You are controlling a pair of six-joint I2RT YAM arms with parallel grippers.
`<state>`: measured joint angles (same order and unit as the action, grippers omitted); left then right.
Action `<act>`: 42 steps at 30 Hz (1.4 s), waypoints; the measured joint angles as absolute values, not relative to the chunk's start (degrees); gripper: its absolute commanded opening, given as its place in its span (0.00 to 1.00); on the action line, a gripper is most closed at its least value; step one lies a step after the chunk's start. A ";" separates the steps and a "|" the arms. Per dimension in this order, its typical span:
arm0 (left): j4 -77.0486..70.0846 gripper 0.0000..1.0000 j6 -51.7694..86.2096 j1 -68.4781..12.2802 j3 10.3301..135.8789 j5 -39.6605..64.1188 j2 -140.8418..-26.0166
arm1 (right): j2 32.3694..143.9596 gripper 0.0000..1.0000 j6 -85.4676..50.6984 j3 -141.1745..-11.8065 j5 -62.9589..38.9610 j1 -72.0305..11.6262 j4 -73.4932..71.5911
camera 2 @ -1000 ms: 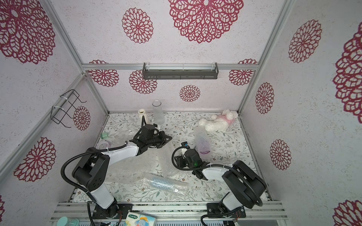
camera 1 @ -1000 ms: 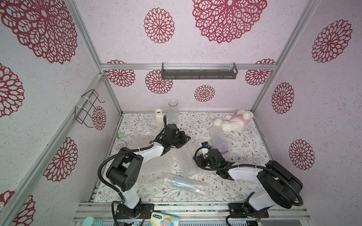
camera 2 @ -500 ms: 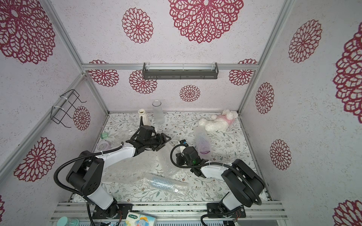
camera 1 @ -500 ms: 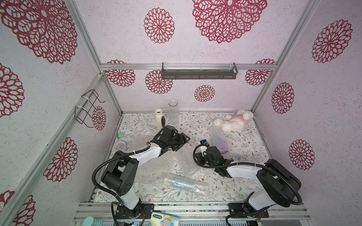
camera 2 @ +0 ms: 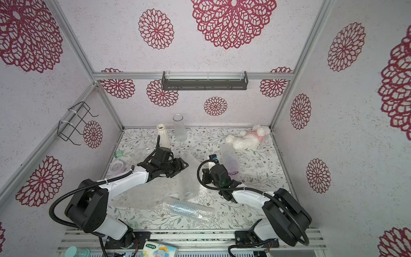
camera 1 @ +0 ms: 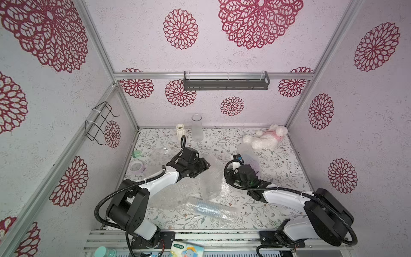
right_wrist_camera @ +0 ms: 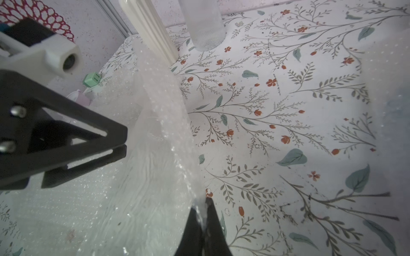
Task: Unwrap the vase from the bubble wrap
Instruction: Unwrap the bubble wrap at the center of the board.
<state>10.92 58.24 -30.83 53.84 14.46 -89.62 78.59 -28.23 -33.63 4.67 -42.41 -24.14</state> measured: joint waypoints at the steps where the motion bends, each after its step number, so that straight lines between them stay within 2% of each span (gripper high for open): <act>1: 11.35 0.66 57.93 -31.18 53.98 14.11 -89.62 | 77.93 0.00 -28.51 -33.63 4.84 -42.37 -23.86; 12: 18.72 0.65 54.46 -33.10 56.93 9.17 -91.59 | 69.10 0.00 -29.21 -33.63 8.10 -41.93 -21.98; 17: 22.06 0.65 53.76 -33.30 57.41 6.61 -92.03 | 68.42 0.00 -29.93 -33.63 8.99 -41.82 -21.98; 24: 27.49 0.73 52.95 -34.48 61.14 2.83 -94.15 | 68.42 0.00 -30.22 -33.63 8.99 -41.76 -22.02; 31: 31.57 0.79 51.13 -34.89 69.43 -1.34 -100.68 | 67.92 0.00 -30.55 -32.88 8.32 -41.76 -22.17; 42: 36.38 0.77 48.10 -33.93 81.73 -4.60 -112.75 | 64.42 0.00 -30.63 -30.20 7.33 -41.76 -21.89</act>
<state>36.38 48.10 -33.93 81.73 -4.60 -112.75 64.42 -30.63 -30.20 7.33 -41.76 -21.89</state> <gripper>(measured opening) 0.773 0.048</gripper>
